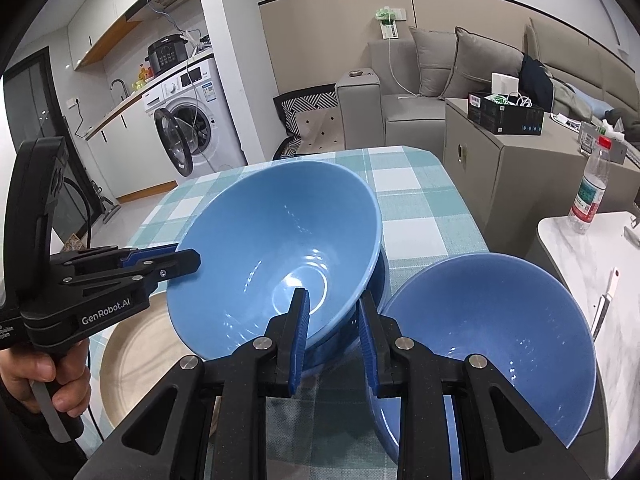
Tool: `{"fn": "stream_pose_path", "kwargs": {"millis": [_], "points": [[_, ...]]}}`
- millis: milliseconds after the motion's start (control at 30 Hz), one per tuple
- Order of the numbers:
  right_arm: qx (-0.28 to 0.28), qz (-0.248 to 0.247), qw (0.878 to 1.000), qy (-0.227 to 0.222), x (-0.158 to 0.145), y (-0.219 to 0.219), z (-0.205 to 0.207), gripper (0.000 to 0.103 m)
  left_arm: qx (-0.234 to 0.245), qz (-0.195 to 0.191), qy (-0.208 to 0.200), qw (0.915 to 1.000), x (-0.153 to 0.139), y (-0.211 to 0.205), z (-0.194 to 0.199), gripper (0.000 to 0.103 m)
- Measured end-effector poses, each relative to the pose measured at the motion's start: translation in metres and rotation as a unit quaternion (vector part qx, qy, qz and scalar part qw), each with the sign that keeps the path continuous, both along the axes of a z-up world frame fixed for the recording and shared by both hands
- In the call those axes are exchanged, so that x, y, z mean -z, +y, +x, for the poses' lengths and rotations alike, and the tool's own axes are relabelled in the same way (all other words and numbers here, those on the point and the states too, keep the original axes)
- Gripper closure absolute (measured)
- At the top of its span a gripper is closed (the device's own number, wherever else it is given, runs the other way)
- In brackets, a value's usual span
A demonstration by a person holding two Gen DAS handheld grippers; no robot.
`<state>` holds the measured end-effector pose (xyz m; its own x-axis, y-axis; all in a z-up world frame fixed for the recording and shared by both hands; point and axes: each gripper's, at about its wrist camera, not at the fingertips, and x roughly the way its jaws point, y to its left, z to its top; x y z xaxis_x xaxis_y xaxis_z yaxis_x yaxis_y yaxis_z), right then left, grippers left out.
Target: Organize plates and bowls
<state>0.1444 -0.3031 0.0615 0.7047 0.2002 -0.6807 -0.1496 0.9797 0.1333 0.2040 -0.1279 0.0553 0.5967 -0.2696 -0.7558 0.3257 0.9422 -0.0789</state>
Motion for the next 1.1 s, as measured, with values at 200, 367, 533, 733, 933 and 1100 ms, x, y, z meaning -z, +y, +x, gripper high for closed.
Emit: {"fn": "stream_pose_path", "kwargs": {"millis": [200,367,533,733,933,1100], "points": [[-0.001,-0.008,1.000,0.005,0.007,0.002,0.001,0.078,-0.003,0.007,0.004,1.0000,0.006,-0.002,0.003,0.088],[-0.002,-0.020,1.000,0.006,0.012,0.006,0.002,0.078,-0.006,0.012,0.007,0.9999,0.011,-0.002,0.004,0.087],[0.001,-0.035,0.999,0.002,0.015,0.007,0.004,0.076,-0.003,0.011,0.011,0.9999,0.014,-0.002,0.005,0.087],[0.002,-0.048,0.999,-0.001,0.016,0.009,0.004,0.075,0.000,0.010,0.012,0.9999,0.015,-0.004,0.005,0.083],[-0.002,-0.063,0.998,-0.005,0.017,0.013,0.003,0.071,0.006,0.011,0.011,0.9999,0.016,-0.005,0.003,0.081],[-0.008,-0.059,0.998,-0.007,0.017,0.013,0.002,0.068,0.005,0.016,0.012,0.9998,0.017,-0.004,0.004,0.081]]}}
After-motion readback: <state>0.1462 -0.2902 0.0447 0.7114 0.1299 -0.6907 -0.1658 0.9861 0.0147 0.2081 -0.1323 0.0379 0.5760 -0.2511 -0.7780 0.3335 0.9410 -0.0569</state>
